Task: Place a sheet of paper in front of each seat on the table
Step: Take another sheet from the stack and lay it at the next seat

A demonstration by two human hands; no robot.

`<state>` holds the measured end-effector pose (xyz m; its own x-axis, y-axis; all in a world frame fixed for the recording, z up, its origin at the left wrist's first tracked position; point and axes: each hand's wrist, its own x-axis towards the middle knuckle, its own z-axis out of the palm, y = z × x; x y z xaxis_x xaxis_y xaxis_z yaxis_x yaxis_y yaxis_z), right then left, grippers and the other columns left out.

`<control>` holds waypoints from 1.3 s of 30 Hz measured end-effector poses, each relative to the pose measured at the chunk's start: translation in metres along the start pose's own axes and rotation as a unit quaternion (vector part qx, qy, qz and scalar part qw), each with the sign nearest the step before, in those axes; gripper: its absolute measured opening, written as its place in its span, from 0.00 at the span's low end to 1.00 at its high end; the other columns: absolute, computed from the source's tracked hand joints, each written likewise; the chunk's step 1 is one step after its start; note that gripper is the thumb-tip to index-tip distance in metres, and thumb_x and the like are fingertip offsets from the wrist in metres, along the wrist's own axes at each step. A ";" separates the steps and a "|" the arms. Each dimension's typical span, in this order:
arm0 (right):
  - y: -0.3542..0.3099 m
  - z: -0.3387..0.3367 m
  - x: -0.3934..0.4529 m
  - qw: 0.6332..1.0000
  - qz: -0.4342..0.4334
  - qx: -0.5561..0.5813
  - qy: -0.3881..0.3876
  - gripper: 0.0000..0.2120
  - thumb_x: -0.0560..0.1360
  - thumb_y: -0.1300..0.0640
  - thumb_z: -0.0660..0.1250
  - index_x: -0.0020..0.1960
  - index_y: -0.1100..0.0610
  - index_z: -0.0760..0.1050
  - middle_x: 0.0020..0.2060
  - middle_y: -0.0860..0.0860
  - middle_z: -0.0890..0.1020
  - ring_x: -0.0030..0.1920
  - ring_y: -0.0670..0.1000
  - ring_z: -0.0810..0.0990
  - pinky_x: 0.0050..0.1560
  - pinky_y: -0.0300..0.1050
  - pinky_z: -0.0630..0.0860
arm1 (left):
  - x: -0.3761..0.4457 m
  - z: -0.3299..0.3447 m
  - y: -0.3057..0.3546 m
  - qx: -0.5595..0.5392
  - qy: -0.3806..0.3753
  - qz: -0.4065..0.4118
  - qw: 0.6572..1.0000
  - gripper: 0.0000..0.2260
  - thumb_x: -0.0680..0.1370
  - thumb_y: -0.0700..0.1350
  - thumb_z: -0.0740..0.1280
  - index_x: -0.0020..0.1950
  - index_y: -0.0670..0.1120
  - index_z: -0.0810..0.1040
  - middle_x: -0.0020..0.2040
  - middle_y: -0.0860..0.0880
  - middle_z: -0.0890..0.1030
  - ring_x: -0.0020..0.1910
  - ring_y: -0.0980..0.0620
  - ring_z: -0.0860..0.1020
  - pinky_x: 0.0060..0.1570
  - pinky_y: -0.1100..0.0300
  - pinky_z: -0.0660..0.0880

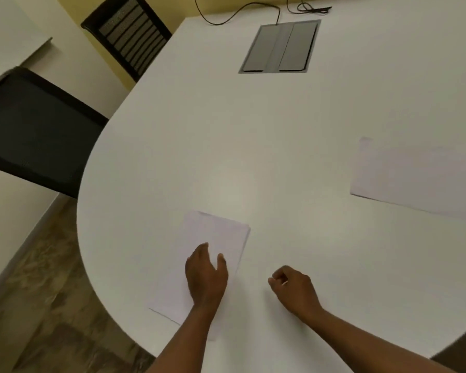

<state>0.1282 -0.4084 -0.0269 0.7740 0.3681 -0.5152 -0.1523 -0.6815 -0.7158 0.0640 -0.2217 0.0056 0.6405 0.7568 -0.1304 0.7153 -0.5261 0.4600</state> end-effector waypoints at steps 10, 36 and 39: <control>-0.057 0.116 -0.001 0.981 0.170 0.069 0.063 0.08 0.72 0.47 0.71 0.41 0.51 0.78 0.38 0.46 0.82 0.40 0.46 0.79 0.40 0.42 0.74 | 0.084 -0.039 -0.126 0.065 -0.080 -0.097 0.990 0.35 0.74 0.60 0.68 0.73 0.39 0.65 0.69 0.38 0.70 0.67 0.38 0.69 0.64 0.46 0.68; -0.098 0.153 -0.008 0.968 0.185 0.110 0.128 0.07 0.76 0.52 0.68 0.49 0.55 0.77 0.44 0.50 0.82 0.45 0.51 0.80 0.46 0.44 0.76 | 0.093 -0.064 -0.140 -0.035 -0.035 -0.031 0.998 0.06 0.76 0.44 0.70 0.46 0.42 0.80 0.49 0.42 0.80 0.47 0.43 0.78 0.42 0.51 0.75; -0.101 0.143 -0.013 0.963 0.175 0.147 0.143 0.07 0.75 0.52 0.69 0.48 0.56 0.78 0.44 0.51 0.83 0.42 0.54 0.80 0.46 0.47 0.77 | 0.095 -0.077 -0.131 -0.058 -0.016 -0.034 0.998 0.06 0.74 0.45 0.73 0.45 0.42 0.81 0.51 0.41 0.78 0.49 0.41 0.78 0.42 0.51 0.76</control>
<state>0.0455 -0.2535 -0.0155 0.7748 -0.0697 -0.6284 -0.5696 -0.5083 -0.6459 0.0096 -0.0514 0.0007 0.6019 0.7752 -0.1916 0.7212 -0.4247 0.5473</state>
